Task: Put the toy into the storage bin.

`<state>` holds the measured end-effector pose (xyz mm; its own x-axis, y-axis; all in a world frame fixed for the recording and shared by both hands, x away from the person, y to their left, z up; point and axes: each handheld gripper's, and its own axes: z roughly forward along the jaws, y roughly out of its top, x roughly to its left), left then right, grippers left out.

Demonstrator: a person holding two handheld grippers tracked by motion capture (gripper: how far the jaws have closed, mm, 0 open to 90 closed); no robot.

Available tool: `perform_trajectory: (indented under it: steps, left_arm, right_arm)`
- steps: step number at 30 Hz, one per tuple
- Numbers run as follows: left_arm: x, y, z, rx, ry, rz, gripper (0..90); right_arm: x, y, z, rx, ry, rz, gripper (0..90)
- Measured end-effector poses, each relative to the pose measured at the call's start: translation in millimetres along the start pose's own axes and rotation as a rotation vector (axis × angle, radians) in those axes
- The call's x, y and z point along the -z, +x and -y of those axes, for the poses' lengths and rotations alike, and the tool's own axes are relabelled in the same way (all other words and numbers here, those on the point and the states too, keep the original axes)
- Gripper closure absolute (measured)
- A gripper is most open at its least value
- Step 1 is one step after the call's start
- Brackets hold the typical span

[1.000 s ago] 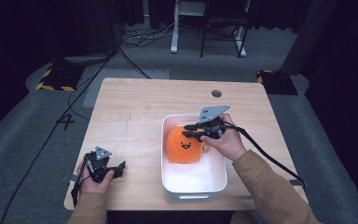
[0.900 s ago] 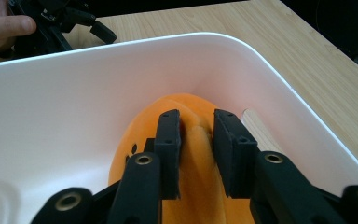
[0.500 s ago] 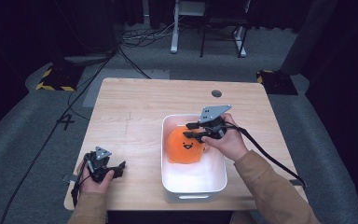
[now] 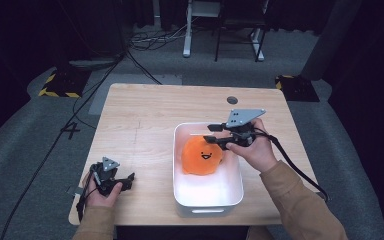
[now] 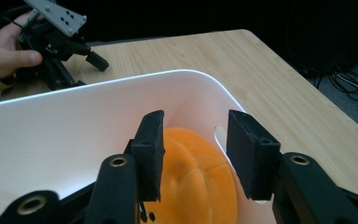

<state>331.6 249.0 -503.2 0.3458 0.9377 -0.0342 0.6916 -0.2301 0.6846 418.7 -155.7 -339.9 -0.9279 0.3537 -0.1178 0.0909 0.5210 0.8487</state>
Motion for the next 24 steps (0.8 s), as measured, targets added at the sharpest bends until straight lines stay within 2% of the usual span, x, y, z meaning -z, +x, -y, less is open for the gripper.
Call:
perform_trajectory:
  steps: [4,5,7,10,12,13,18,21,24]
  left_arm:
    - [0.0,0.2,-0.1,-0.001,-0.001,-0.003,15.0]
    - [-0.2,0.0,-0.1,0.002,-0.001,-0.001,14.8]
    - [-0.4,-0.1,-0.2,0.002,0.0,0.003,14.7]
    - [-0.7,0.0,-0.4,0.0,-0.001,0.005,14.5]
    - [-1.3,0.2,-1.1,-0.001,0.003,0.008,13.8]
    - [-1.6,0.4,-1.6,-0.004,0.002,0.005,13.4]
    - [-3.4,1.8,-3.8,-0.016,0.008,0.014,11.1]
    - [-4.2,2.3,-4.4,-0.021,0.009,0.017,10.7]
    - [-4.7,2.0,-4.5,-0.017,0.011,0.025,10.4]
  right_arm:
    - [14.9,-6.7,4.2,-0.024,-0.009,0.042,52.3]
    - [22.2,-10.8,6.7,-0.032,0.021,0.078,49.1]
    - [26.0,-12.5,8.5,-0.039,0.012,0.092,48.5]
    - [38.5,-17.4,13.4,-0.079,-0.001,0.112,44.9]
    - [47.0,-17.9,14.0,-0.096,0.034,0.167,40.7]
    - [51.5,-18.2,14.0,-0.089,0.045,0.186,39.5]
    - [72.4,-13.7,14.9,-0.085,0.092,0.243,33.8]
    - [78.4,-12.4,17.5,-0.085,0.087,0.247,32.9]
    - [88.6,-14.6,28.3,-0.13,0.086,0.252,31.0]
